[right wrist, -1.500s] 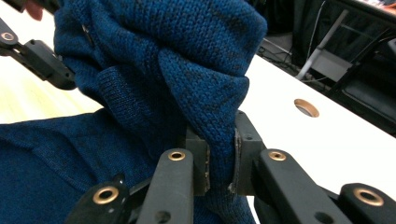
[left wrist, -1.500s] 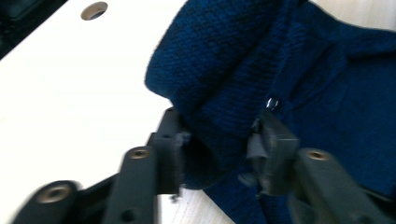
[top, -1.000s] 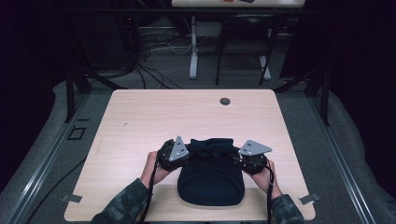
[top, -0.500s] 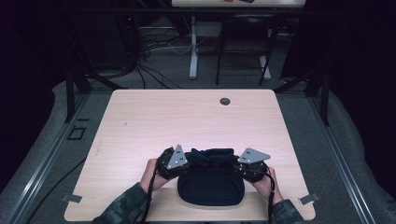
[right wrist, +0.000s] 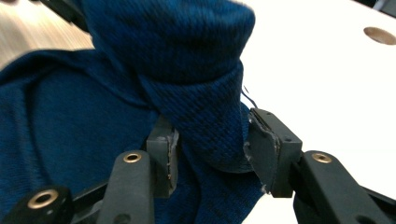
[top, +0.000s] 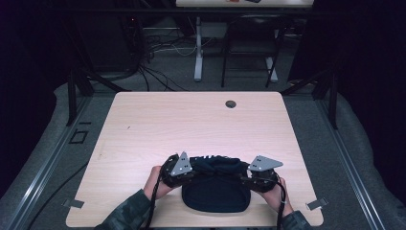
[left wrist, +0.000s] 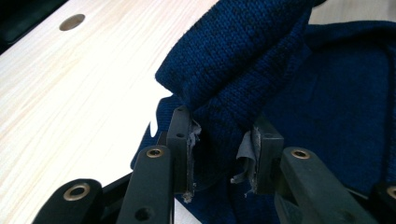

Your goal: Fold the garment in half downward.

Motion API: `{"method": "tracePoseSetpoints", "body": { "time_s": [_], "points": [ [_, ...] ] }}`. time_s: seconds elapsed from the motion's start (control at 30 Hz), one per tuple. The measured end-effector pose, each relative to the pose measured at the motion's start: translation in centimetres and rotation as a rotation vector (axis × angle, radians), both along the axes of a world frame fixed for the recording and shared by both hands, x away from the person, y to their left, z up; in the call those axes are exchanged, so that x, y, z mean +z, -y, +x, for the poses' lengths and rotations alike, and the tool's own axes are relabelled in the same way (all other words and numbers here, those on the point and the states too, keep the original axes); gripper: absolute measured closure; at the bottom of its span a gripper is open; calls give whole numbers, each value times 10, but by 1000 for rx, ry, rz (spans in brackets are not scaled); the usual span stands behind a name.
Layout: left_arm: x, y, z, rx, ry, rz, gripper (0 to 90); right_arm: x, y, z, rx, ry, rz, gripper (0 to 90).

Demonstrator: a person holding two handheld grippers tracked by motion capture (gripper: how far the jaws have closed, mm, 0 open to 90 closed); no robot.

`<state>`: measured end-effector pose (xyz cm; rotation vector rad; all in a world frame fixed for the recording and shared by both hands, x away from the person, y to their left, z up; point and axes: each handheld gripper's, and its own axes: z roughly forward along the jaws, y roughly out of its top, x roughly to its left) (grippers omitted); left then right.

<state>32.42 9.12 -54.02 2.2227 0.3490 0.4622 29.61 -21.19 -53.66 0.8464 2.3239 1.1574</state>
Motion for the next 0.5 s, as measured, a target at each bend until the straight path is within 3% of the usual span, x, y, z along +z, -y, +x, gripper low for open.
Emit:
{"method": "tracePoseSetpoints", "body": {
  "time_s": [0.17, 0.3, 0.5],
  "points": [
    [-1, 2, -2, -18, -4, 18, 665, 3, 2, -9, -1, 19, 2, 626],
    [-3, 4, -4, -32, 4, 34, 663, -1, 3, -13, 19, 16, -29, 715],
    [-4, 3, -7, -57, 9, 55, 690, -8, 4, -16, 43, 0, -65, 767]
  ]
}}
